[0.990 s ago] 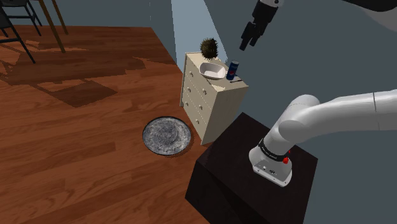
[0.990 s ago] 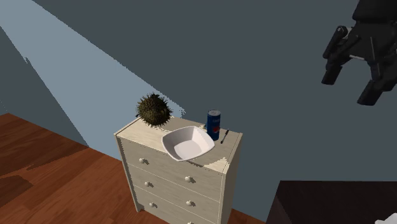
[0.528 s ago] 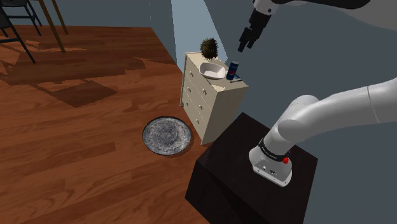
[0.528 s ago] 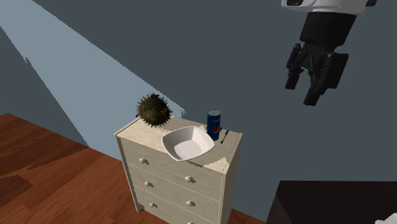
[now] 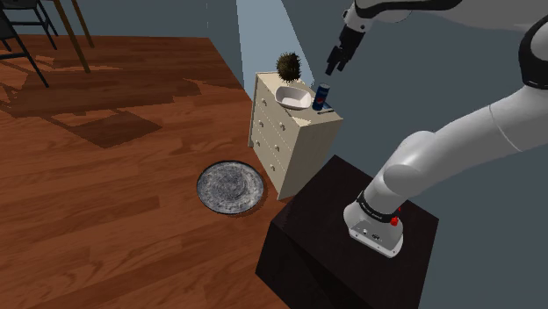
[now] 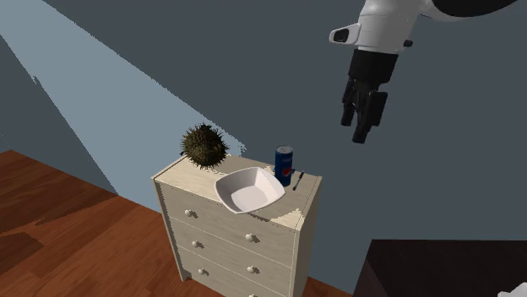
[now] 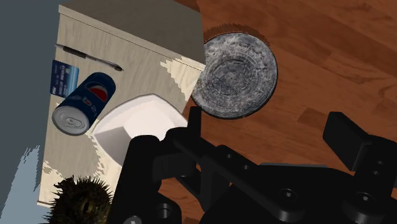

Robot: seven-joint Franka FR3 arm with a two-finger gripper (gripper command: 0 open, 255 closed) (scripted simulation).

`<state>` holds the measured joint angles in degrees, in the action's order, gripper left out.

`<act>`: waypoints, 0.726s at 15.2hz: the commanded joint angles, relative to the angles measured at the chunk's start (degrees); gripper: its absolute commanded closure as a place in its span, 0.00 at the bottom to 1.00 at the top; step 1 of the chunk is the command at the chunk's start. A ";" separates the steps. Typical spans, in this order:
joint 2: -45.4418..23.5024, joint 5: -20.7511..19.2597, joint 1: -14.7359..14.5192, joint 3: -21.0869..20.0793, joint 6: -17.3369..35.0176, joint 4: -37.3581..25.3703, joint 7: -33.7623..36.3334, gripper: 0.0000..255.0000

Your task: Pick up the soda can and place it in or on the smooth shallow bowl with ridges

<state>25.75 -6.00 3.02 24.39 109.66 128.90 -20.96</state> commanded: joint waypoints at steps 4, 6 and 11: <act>-9.77 3.41 -0.47 6.16 5.06 -4.17 -7.01 0.00; -14.15 5.78 -0.66 8.46 6.57 -6.42 -10.19 0.00; -26.42 14.31 0.20 12.90 8.76 -13.42 -19.18 0.00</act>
<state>1.99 6.31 2.90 36.47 118.17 117.13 -38.10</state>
